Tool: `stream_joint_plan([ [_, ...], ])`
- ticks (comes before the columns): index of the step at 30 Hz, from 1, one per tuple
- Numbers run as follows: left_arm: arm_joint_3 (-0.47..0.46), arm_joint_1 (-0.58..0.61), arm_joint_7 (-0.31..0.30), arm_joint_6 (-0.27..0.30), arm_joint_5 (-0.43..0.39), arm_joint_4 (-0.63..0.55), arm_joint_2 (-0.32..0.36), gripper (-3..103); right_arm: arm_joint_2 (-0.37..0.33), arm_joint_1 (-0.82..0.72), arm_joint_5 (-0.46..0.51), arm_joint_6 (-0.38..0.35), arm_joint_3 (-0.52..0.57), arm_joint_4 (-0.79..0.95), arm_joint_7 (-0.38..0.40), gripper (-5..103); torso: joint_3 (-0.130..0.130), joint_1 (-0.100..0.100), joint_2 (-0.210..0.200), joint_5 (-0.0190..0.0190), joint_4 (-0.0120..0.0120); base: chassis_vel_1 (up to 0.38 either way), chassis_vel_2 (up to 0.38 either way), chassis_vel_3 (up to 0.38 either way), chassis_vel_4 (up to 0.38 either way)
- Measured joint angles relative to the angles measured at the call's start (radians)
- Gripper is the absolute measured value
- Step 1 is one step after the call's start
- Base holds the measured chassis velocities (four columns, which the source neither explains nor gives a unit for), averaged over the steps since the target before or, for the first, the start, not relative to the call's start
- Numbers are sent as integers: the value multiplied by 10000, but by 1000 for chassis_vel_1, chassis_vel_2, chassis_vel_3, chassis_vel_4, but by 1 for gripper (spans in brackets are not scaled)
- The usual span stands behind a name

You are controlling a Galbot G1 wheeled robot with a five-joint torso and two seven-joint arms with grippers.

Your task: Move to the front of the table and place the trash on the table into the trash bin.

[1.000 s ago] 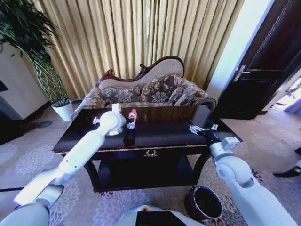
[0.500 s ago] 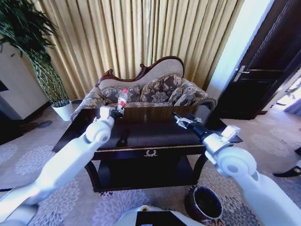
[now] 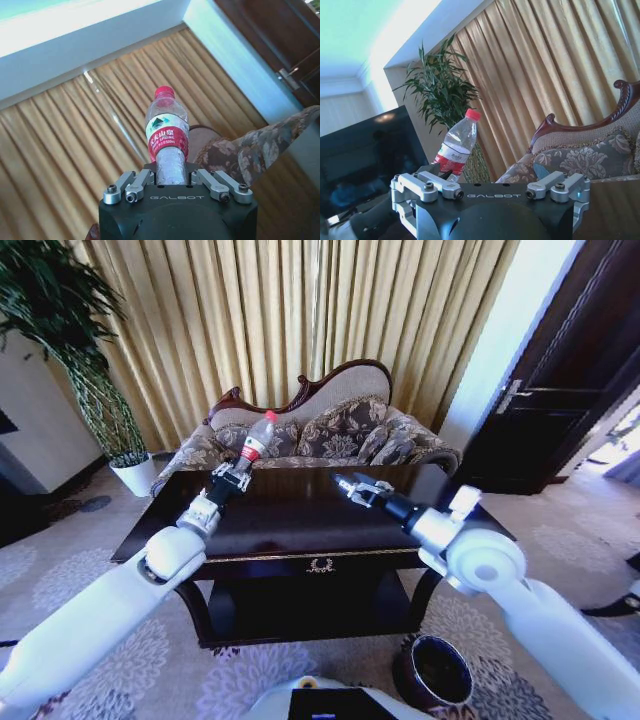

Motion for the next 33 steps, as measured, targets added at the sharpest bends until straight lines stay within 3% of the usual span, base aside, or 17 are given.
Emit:
stream_joint_plan([
  [14,1007,-1261,396,-202,88,97,230,27,938,3189,-328,91,-2880,-1775,-339,100,1,0,0,-2,3,0,0,0,0],
  [23,2094,-2139,546,-221,109,126,186,27,1362,4220,-380,146,-3678,-2386,-336,100,1,1,-1,0,-1,0,0,0,0],
  [33,2827,-2615,550,-174,130,-21,157,27,1611,4274,-495,150,-3912,-2512,-283,100,1,1,-1,1,-1,0,0,0,0],
])
